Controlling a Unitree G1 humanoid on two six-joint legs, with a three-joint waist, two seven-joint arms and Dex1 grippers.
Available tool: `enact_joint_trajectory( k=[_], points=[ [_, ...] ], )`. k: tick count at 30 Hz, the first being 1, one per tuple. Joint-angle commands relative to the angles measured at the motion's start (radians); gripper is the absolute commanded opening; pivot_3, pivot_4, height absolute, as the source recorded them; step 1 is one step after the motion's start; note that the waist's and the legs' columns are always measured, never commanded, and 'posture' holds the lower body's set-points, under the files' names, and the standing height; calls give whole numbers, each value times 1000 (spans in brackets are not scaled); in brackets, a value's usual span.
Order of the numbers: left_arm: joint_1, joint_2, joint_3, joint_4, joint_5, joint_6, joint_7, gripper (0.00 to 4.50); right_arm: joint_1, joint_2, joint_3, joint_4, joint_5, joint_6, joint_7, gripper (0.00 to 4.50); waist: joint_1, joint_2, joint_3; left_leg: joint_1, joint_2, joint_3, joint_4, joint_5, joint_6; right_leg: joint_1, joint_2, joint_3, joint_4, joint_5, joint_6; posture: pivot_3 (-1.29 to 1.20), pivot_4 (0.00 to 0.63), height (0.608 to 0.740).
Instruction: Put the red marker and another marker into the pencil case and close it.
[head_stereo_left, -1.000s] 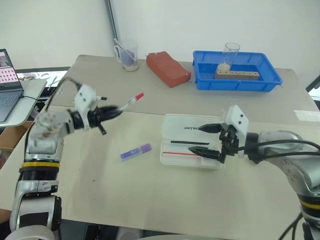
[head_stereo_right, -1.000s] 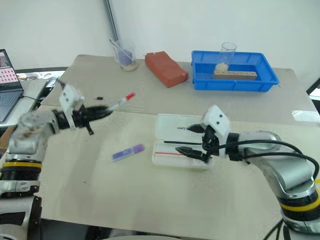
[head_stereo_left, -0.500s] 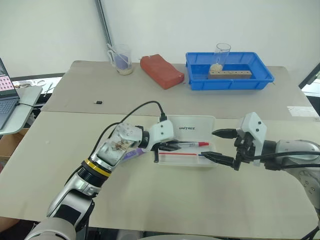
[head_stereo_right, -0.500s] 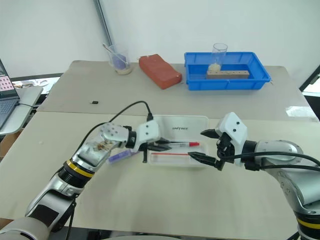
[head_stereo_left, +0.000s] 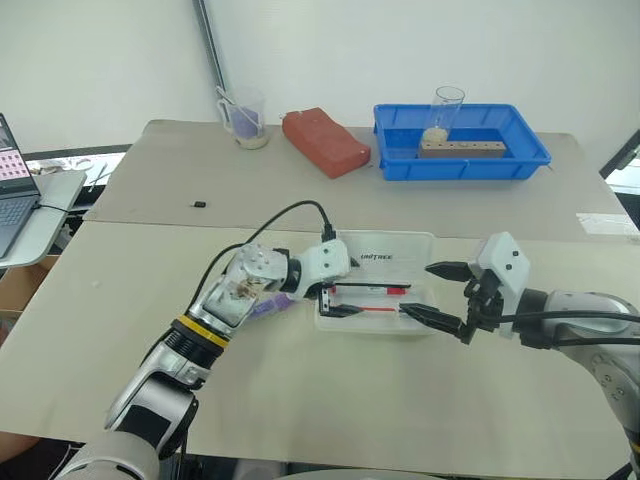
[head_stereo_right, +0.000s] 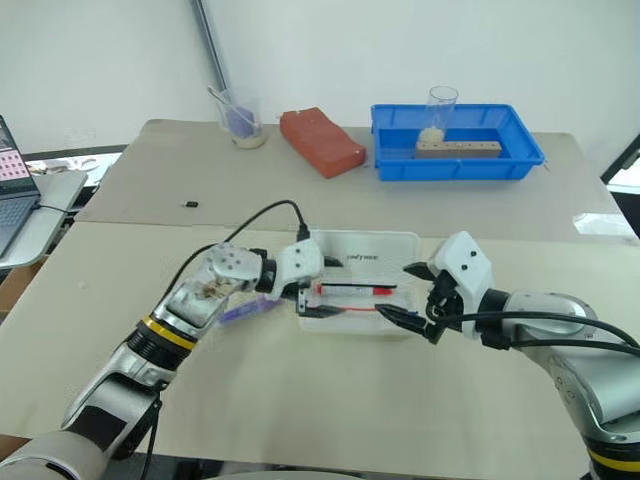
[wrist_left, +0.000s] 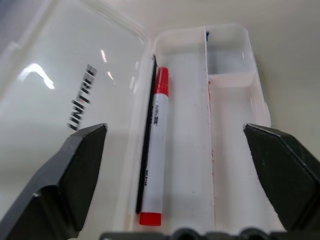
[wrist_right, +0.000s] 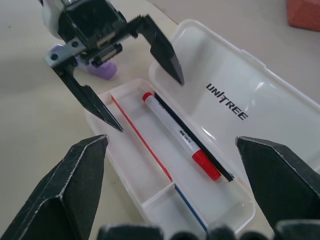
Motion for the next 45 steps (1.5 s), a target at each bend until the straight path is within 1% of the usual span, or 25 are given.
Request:
enact_joint_trajectory(
  k=[1, 6, 8, 11, 13, 15, 18, 20, 22, 24, 27, 32, 35, 38, 41, 45],
  points=[
    [58, 85, 135, -166, -75, 92, 3, 4452, -66, -2, 15, 5, 20, -8, 34, 4500, -8, 0, 0, 0, 0, 0, 0, 0, 0, 0, 0, 0, 0, 0, 0, 0, 150, 740],
    [205, 191, 295, -214, -118, 147, 56, 4452, -223, 34, 119, 18, 56, 9, 93, 4500, -12, 1, 0, 3, 1, 0, -1, 0, 1, 1, 1, 0, 0, 0, 0, 0, 150, 740],
    [259, 220, 322, -229, -124, 157, 58, 4452, -261, 41, 143, 20, 67, 16, 112, 4500, -12, 2, 0, 3, 1, 0, -1, 0, 1, 1, 1, 0, 0, 0, 0, 0, 150, 740],
    [392, 259, 335, -262, -130, 203, 67, 4452, -322, 46, 198, 38, 53, 0, 152, 4500, -4, 2, -1, 3, 1, 1, -1, -1, 1, 1, -1, -1, 0, 0, -2, 0, 150, 740],
    [441, 264, 328, -271, -129, 213, 74, 4452, -345, 53, 219, 47, 46, -4, 161, 4500, 3, 1, 0, 3, 1, 1, -1, -1, 1, 1, -3, -1, -1, 1, -2, 0, 150, 740],
    [485, 267, 312, -246, -106, 188, 83, 4452, -365, 62, 237, 52, 41, -7, 169, 4500, 10, 1, 0, 3, 2, 1, -1, -1, 1, -3, -6, -3, -1, 1, -3, 0, 150, 740],
    [510, 274, 306, -204, -96, 149, 78, 4452, -377, 68, 246, 57, 37, -7, 174, 4500, 12, 1, -1, 2, 2, 2, -2, -2, 0, -3, -7, -3, -1, 1, -4, 0, 150, 740],
    [506, 274, 313, -192, -112, 142, 66, 3925, -380, 72, 245, 58, 39, -3, 175, 4500, 11, 1, -1, 2, 3, 2, -2, -2, 0, -3, -7, -3, -1, 1, -5, 0, 150, 740],
    [497, 277, 313, -183, -117, 133, 55, 3183, -382, 75, 243, 59, 43, 0, 175, 4500, 8, 2, -2, 2, 3, 2, -3, -1, 0, -4, -7, -2, -1, 1, -5, 0, 150, 740],
    [485, 279, 312, -173, -117, 128, 51, 2160, -382, 75, 242, 60, 42, -1, 175, 4500, 6, 2, -2, 2, 3, 2, -3, -1, 1, -4, -7, -2, -1, 1, -6, 0, 150, 740],
    [469, 286, 311, -159, -109, 115, 45, 933, -380, 73, 238, 60, 38, 0, 170, 4500, 5, 2, -2, 2, 3, 2, -3, -1, 1, -2, -6, -2, -1, 1, -6, 0, 150, 740],
    [331, 287, 325, -161, -109, 66, 32, 939, -342, 40, 199, 57, 38, 10, 163, 4500, 10, 1, -1, 1, 3, 3, -3, -1, 1, -7, -6, -2, 0, 1, -6, 0, 150, 740],
    [239, 268, 282, -228, -146, 76, -28, 939, -285, -3, 162, 42, 42, 17, 164, 4500, 21, 0, -1, -3, 2, 3, -3, -1, 1, -9, -6, -3, -1, 1, -5, 0, 150, 740],
    [201, 255, 234, -273, -150, 88, -61, 939, -234, -32, 136, 27, 44, 13, 165, 4500, 21, 2, -3, -5, 0, 5, -2, -1, 1, -8, -6, -1, -1, 2, -4, 0, 150, 740],
    [178, 195, 114, -259, -93, 39, -83, 939, -146, -67, 97, 19, 31, 13, 164, 4500, 16, 2, -3, -4, 0, 5, -1, -1, 1, -5, -4, 0, -1, 2, -3, 0, 150, 740],
    [113, 115, 12, -119, 10, -89, -68, 939, -81, -83, 62, 28, -5, -9, 143, 4500, 12, 0, -1, -3, 1, 2, 0, -1, 2, -4, -1, 0, 0, 2, -3, 0, 150, 740]
  ],
)
